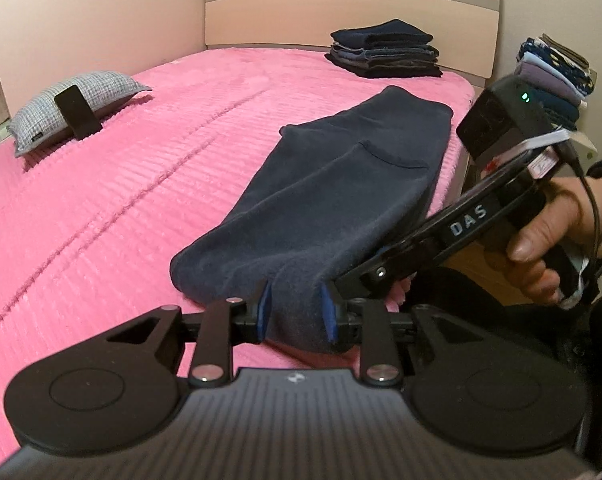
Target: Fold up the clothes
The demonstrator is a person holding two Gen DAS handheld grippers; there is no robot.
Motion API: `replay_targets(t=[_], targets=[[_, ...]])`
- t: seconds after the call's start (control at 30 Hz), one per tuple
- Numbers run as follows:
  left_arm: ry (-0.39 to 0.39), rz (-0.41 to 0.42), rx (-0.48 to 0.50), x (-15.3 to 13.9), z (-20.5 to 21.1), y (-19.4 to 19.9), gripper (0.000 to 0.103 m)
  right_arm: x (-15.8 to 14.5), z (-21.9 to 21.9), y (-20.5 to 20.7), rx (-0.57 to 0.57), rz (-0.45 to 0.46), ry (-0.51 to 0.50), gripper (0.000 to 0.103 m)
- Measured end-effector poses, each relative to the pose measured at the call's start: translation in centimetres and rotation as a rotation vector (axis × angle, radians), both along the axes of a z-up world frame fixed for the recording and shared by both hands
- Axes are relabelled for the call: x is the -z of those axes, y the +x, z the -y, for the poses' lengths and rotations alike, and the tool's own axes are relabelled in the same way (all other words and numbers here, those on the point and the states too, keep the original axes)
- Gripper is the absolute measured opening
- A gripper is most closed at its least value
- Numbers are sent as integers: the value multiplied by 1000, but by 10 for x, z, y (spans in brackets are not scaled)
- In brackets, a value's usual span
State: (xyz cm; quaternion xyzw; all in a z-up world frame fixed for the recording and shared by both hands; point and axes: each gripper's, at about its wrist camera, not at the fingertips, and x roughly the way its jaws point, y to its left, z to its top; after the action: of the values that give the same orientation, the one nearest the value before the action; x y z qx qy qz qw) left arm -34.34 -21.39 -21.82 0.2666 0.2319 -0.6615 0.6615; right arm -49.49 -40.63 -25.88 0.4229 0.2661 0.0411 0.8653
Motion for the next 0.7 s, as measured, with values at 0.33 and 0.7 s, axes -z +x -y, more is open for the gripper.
replay_targets(t=[0.33,0.7], targets=[[4,52,-27,-2,-8,6,26,-2,3,8,12,-9,27,11],[38,76,-22,24,17,5,26,-16,-2,-21,-94,-56,-59,3]])
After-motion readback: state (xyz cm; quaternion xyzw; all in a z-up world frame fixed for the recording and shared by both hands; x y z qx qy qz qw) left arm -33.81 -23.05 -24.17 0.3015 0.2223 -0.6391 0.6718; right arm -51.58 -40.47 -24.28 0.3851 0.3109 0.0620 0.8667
